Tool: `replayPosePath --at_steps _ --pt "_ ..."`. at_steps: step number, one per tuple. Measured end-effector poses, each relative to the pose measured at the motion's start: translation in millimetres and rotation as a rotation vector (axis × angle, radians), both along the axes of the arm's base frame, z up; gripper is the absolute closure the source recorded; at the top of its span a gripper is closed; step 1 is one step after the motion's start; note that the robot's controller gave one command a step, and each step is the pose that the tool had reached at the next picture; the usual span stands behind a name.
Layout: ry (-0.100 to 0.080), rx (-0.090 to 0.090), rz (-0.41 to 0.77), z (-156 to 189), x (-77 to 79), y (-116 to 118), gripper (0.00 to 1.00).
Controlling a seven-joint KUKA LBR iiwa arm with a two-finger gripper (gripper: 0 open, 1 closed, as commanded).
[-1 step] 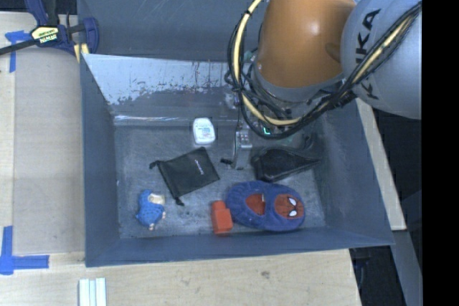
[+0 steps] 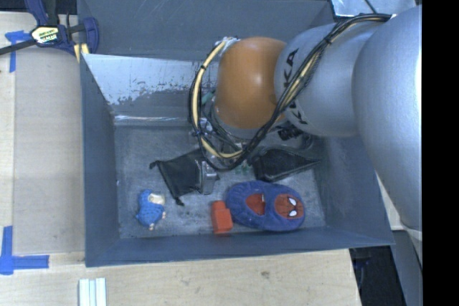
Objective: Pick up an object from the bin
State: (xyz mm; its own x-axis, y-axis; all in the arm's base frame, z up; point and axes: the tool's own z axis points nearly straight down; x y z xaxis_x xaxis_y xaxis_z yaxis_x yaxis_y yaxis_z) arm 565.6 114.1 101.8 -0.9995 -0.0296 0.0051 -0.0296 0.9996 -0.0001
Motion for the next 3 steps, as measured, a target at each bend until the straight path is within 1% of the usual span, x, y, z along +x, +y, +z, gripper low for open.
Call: replayPosePath --at_steps 1,2,3 --pt "-0.003 0.0 -0.046 -34 -24.2 15 0.0" --pt "-0.009 0.001 -0.049 -31 -22.0 15 1.0" --pt "-0.017 0.003 -0.038 99 4.9 7 1.0"
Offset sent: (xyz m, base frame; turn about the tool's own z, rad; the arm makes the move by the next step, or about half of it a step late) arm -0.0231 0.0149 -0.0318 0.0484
